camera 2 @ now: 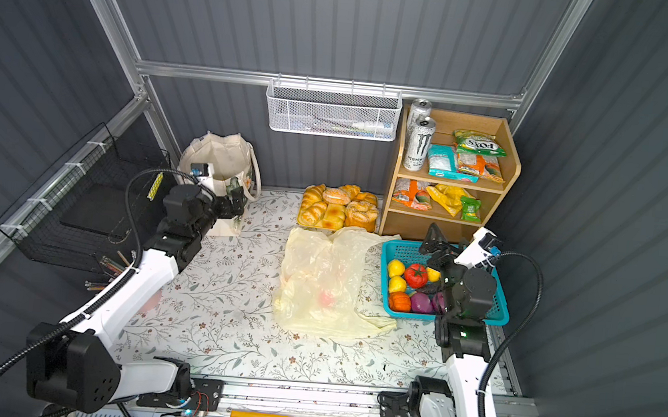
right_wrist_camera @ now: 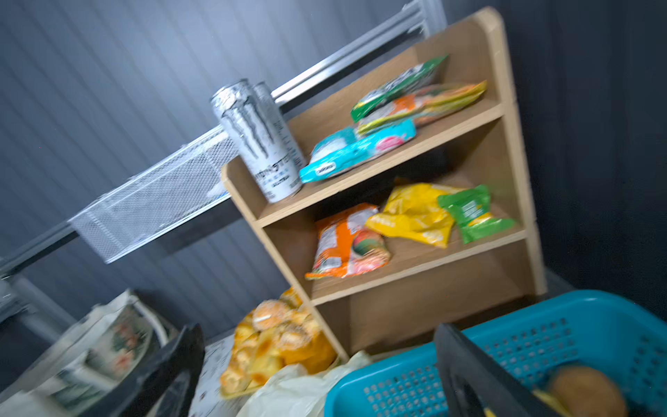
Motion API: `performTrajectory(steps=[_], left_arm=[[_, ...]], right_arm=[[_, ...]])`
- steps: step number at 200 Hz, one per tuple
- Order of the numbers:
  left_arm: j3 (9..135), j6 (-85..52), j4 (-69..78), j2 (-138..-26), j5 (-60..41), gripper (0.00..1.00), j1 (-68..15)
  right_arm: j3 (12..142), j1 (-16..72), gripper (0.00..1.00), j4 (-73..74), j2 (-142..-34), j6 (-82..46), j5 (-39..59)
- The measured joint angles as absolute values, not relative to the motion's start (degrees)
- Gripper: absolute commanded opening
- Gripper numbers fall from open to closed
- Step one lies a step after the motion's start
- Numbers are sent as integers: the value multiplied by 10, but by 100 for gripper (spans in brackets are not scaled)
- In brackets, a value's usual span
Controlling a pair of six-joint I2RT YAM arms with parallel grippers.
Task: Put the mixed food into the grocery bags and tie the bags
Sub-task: 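Reach both grippers to the cream floral tote bag and grasp its handles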
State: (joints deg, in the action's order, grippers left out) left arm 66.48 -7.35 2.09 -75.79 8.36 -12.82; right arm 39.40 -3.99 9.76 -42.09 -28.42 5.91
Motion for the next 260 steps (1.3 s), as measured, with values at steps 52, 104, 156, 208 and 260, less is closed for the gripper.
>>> performTrajectory(steps=[52,104,156,208,260], left_arm=[[1073,-66,-220,-990,91,100,-135],[1362,-53,-411,-1216,155,100,-135],[1380,-23,-468,-1266,219,99,-134],[1380,-6,-467,-1272,252,89,-126],[1380,2,-468,-1301,253,57,-123]], right_arm=[[528,70,99,-74,-531,-308,171],[619,221,99,-174,-622,-310,159],[647,292,99,-230,-675,-304,121],[647,312,98,-251,-684,-296,105],[647,314,98,-254,-684,-293,93]])
